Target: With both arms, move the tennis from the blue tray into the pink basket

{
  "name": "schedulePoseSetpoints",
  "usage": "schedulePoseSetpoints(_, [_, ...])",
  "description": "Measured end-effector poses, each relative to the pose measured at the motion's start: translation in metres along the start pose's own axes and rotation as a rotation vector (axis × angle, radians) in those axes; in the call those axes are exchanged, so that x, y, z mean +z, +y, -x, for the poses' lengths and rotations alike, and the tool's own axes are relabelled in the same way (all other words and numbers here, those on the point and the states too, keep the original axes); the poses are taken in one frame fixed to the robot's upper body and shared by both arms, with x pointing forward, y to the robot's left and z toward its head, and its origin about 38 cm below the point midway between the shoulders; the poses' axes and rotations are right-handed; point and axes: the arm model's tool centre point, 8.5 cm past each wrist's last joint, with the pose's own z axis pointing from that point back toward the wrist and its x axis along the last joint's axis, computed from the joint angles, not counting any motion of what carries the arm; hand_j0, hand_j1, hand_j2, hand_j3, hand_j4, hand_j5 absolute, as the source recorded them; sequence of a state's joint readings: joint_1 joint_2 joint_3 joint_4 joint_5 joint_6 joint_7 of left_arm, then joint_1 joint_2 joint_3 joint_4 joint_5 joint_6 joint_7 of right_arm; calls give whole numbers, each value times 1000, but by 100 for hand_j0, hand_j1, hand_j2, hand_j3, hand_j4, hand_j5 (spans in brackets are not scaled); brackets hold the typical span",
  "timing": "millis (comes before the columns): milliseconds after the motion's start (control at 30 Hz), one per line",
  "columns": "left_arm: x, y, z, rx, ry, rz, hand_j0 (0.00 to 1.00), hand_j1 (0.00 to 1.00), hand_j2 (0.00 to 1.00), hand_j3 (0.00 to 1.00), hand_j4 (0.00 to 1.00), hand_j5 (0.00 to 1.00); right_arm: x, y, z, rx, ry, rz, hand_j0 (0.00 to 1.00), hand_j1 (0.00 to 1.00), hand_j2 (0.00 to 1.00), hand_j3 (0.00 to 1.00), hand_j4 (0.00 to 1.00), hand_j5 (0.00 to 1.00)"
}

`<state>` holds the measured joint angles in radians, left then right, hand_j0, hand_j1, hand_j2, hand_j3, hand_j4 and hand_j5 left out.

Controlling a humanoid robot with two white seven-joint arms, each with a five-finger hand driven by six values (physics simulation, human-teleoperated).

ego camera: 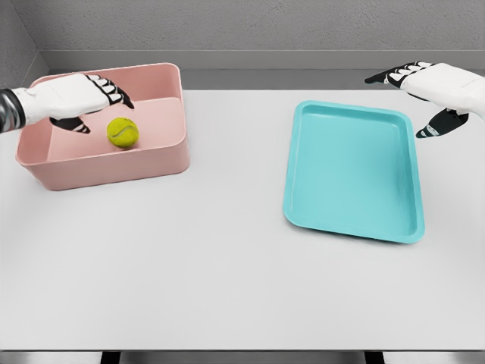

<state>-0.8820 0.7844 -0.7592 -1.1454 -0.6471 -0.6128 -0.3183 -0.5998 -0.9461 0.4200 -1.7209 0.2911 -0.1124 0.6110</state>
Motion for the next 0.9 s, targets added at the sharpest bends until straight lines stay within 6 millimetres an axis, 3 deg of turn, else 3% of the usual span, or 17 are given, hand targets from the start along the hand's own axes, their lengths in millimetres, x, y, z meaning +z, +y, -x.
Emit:
schedulePoseSetpoints(67, [1,9,-1,18,-10,-36,100,100,100,100,100,100,0,0,0,0,0,0,100,100,100,100,100,100])
schedulePoseSetpoints(133, [1,32,-9,35,-54,-110,100,100,100,100,100,100,0,0,0,0,0,0,100,100,100,100,100,100])
schedulePoseSetpoints(267, [10,72,-48,38,-199,-242,100,100,100,100,100,100,0,0,0,0,1,-1,100,100,100,100,100,100])
schedulePoseSetpoints(367, [32,91,-72,9,-284,-288,100,100,100,100,100,100,0,0,0,0,1,-1,100,100,100,100,100,100])
schedulePoseSetpoints(500, [62,77,-89,44,-337,-258,100,100,100,100,100,100,0,0,0,0,1,0,100,100,100,100,100,100])
schedulePoseSetpoints(600, [77,83,-93,32,-351,-258,100,100,100,100,100,100,0,0,0,0,1,-1,100,100,100,100,100,100])
schedulePoseSetpoints(900, [84,82,-98,29,-362,-245,100,100,100,100,100,100,0,0,0,0,1,0,100,100,100,100,100,100])
